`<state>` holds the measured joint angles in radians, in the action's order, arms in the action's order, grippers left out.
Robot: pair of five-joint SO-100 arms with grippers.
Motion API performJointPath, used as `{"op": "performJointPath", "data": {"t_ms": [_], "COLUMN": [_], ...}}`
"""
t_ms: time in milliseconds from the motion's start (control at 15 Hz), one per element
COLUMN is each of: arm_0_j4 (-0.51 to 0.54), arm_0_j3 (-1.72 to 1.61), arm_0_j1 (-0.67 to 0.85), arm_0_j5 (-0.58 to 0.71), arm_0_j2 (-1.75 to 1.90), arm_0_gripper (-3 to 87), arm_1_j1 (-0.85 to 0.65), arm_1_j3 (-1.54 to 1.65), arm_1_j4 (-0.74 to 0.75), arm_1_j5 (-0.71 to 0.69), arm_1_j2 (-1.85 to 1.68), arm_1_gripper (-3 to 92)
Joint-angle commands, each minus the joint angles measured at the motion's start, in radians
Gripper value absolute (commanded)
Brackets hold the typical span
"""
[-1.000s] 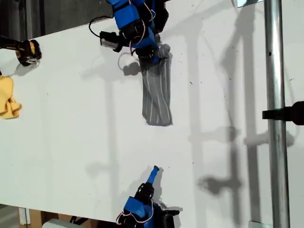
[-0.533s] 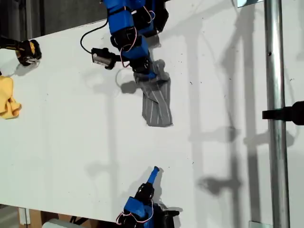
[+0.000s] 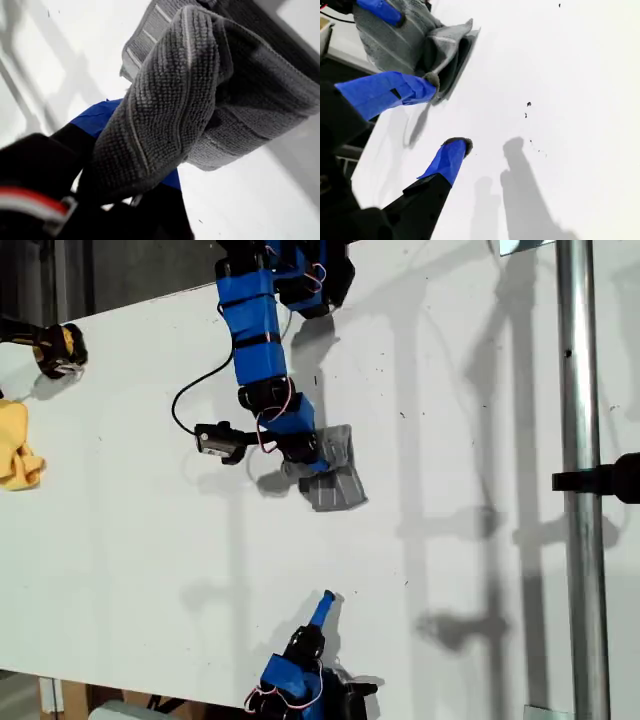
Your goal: Grasp corners of a towel and fold twice.
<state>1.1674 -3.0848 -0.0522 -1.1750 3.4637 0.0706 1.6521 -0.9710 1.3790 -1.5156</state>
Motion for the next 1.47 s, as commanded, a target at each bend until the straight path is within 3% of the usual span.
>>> {"op": "performJointPath", "data": {"t_ms": [0,67,133,200,333,467,733,1000,1400], "arm_0_j4": [0.006,0.006,0.006,0.006,0.006,0.006,0.005,-0.002,-0.005], "arm_0_j3": [0.043,0.046,0.048,0.049,0.049,0.049,0.049,0.051,0.052], "arm_0_j1": [0.015,0.02,0.028,0.031,0.031,0.026,0.029,0.028,0.021], "arm_0_j5": [0.008,0.012,0.017,0.018,0.017,0.009,0.009,0.008,0.002], "arm_0_j2": [0.006,0.006,0.006,0.006,0.006,0.006,0.006,0.006,0.006], "arm_0_gripper": [19.2,19.2,19.2,19.2,19.2,19.1,19.1,18.9,18.9], "arm_1_j1": [-0.002,-0.002,-0.006,-0.011,-0.026,-0.043,-0.069,-0.109,-0.101], "arm_1_j3": [-0.078,-0.087,-0.106,-0.109,-0.129,-0.235,-0.27,-0.259,-0.219], "arm_1_j4": [0.117,0.167,0.202,0.242,0.215,-0.028,-0.173,-0.215,-0.172], "arm_1_j5": [-0.015,-0.008,-0.006,-0.002,-0.002,-0.002,-0.06,-0.114,-0.129], "arm_1_j2": [0.051,0.104,0.173,0.227,0.276,0.291,0.066,-0.126,-0.132], "arm_1_gripper": [0.0,3.5,16.4,20.0,19.3,19.2,19.2,19.1,16.3]}}
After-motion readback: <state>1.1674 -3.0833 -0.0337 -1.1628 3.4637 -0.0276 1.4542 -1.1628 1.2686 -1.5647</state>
